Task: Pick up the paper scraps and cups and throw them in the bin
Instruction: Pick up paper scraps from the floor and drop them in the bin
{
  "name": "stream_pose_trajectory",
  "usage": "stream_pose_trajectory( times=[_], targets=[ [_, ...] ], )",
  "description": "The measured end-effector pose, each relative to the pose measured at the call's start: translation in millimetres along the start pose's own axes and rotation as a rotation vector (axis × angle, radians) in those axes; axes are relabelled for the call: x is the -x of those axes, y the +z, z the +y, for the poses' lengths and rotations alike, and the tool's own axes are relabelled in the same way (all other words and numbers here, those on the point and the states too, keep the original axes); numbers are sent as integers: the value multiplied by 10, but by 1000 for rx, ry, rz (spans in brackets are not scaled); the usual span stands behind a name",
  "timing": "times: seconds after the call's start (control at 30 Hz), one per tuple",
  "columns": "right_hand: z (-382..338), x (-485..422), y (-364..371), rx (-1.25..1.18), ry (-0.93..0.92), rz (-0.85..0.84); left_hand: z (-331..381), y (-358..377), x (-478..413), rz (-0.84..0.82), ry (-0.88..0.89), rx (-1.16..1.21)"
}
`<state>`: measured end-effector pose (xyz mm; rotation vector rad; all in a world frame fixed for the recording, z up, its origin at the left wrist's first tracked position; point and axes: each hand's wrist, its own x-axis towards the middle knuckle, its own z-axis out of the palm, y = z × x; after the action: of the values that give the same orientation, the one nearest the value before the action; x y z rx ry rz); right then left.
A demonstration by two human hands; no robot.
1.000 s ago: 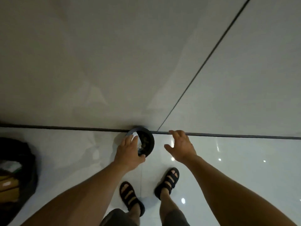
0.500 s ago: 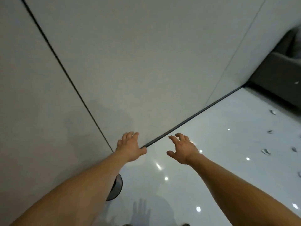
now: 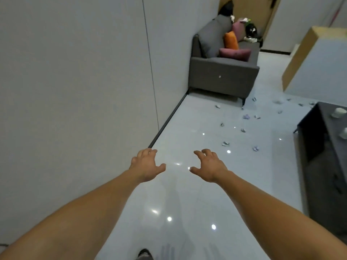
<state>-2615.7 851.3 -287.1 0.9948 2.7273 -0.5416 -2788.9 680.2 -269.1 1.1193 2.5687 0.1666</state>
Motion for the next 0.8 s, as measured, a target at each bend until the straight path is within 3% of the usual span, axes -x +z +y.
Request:
stream_pose_trajectory(
  times=[0.2,0.57,0.8],
  targets=[
    [635,-261,-228,-52,150,30,801,25,-736,-62,183,-11],
    [1353,-1266,-832,-118,389,104,1534,-300,-2609,-147,323,15],
    [2014,-1534,-1002,-168,554,103,2360,-257,-3356,-238,472,-9]
  ],
)
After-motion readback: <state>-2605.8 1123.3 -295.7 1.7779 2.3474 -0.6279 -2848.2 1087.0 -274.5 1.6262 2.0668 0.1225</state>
